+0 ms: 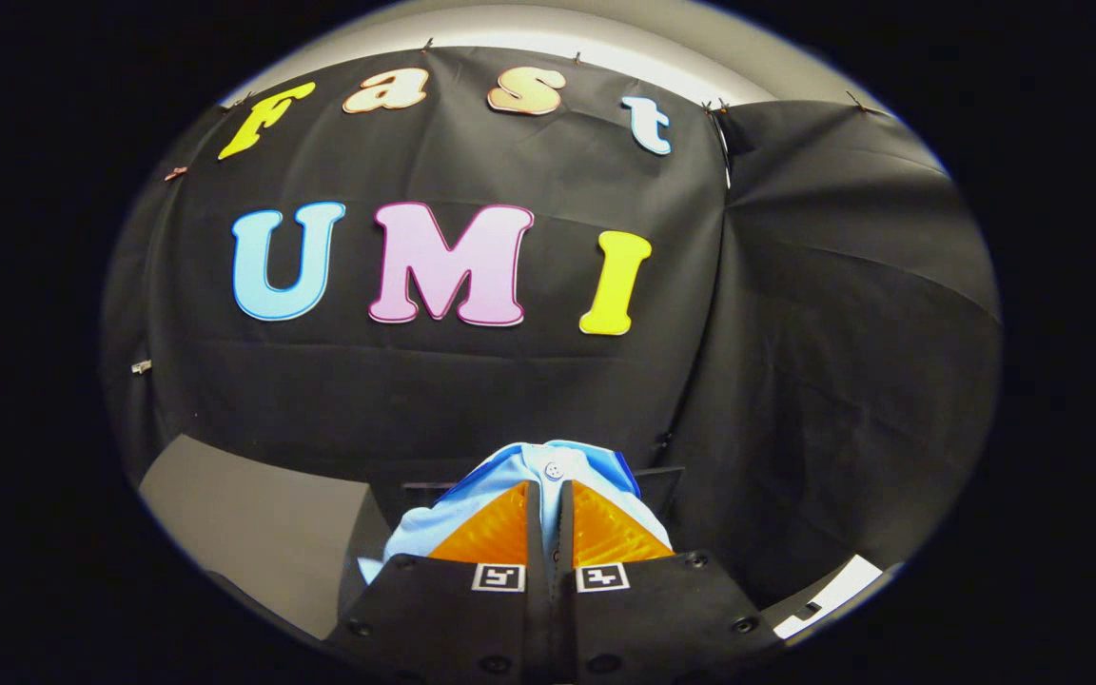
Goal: Put the clothes into the washing machine and then close the washing machine lid.
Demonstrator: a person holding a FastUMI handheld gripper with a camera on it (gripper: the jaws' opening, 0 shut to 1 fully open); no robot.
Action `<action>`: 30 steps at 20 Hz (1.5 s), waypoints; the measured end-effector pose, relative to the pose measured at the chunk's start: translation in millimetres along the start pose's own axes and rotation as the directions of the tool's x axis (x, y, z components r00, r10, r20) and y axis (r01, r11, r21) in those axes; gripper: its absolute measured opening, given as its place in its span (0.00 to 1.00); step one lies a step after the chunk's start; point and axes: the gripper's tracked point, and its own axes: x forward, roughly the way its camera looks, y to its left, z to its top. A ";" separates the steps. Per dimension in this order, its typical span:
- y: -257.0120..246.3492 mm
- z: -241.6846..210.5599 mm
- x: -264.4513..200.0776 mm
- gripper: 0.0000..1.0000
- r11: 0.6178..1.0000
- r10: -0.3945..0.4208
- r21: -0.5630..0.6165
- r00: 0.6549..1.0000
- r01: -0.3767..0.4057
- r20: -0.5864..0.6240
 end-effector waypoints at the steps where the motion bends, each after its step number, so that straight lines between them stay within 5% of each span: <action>1: -4.6 -10.8 4.5 0.05 1.000 -0.004 -0.004 1.000 0.004 -0.015; 16: -10.0 -219.3 81.8 0.05 0.997 0.008 -0.066 0.946 -0.031 -0.324; 30: -7.3 -368.4 115.1 0.05 0.985 0.019 -0.121 0.779 -0.122 -0.627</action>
